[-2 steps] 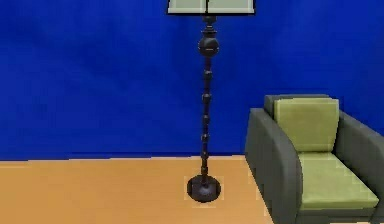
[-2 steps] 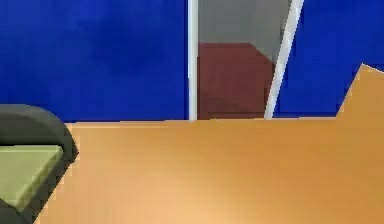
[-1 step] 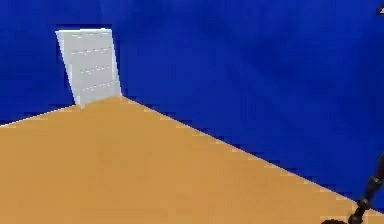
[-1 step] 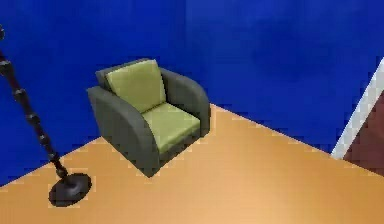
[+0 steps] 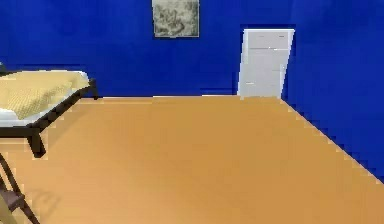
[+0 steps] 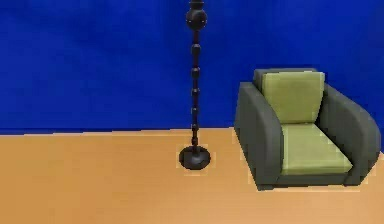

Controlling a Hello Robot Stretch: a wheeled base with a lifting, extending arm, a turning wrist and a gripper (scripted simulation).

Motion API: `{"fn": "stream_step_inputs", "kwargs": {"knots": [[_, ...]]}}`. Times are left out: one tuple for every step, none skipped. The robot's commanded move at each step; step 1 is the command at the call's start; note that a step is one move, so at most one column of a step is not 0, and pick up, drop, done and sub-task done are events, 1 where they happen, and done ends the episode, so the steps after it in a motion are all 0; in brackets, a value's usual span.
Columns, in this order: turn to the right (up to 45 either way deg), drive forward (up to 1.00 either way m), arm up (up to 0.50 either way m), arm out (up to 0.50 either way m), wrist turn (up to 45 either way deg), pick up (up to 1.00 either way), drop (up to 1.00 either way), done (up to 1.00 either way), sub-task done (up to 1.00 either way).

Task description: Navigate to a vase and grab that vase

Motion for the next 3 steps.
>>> {"fn": "stream_step_inputs", "kwargs": {"knots": [[0.0,0.8,0.0,0.0,0.0,0.0,0.0,0.0,0.0],[-45.0,0.0,0.0,0.0,0.0,0.0,0.0,0.0,0.0],[-3.0,0.0,0.0,0.0,0.0,0.0,0.0,0.0,0.0]]}}
